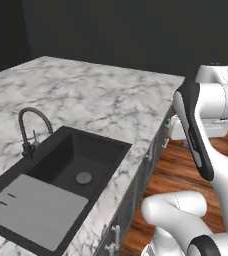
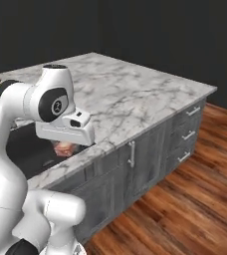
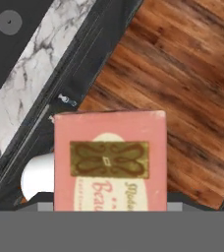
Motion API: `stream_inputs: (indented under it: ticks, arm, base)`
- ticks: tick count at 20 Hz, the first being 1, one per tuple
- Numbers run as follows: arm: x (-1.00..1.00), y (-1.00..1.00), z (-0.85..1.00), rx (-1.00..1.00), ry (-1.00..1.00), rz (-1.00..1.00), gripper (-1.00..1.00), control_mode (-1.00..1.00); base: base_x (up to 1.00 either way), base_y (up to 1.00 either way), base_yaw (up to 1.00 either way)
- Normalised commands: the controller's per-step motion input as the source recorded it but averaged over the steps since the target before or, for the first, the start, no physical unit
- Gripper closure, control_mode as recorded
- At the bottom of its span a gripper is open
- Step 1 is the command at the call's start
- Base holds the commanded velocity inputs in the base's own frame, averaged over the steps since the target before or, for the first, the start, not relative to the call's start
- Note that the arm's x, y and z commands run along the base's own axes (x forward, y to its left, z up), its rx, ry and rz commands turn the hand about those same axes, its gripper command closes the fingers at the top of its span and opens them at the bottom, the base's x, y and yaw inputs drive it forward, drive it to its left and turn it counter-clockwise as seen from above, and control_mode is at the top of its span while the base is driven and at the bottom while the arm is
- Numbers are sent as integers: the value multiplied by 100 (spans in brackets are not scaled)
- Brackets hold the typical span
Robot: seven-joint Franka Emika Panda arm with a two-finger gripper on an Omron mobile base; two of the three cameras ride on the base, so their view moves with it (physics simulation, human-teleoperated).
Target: Pick up the bar soap and bar soap from the sink, and place them back in the cabinet, and close the cabinet door.
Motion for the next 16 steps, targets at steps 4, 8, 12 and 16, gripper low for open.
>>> stream_inputs:
  ticks: [4, 8, 12, 16]
  arm:
    - [0, 0, 0, 0, 0, 0, 100, 100]
    - [0, 0, 0, 0, 0, 0, 100, 100]
    - [0, 0, 0, 0, 0, 0, 100, 100]
    - [0, 0, 0, 0, 0, 0, 100, 100]
  base:
    - [12, -36, -65]
    - [22, -48, -55]
    - [21, -46, -49]
    - [23, -48, -46]
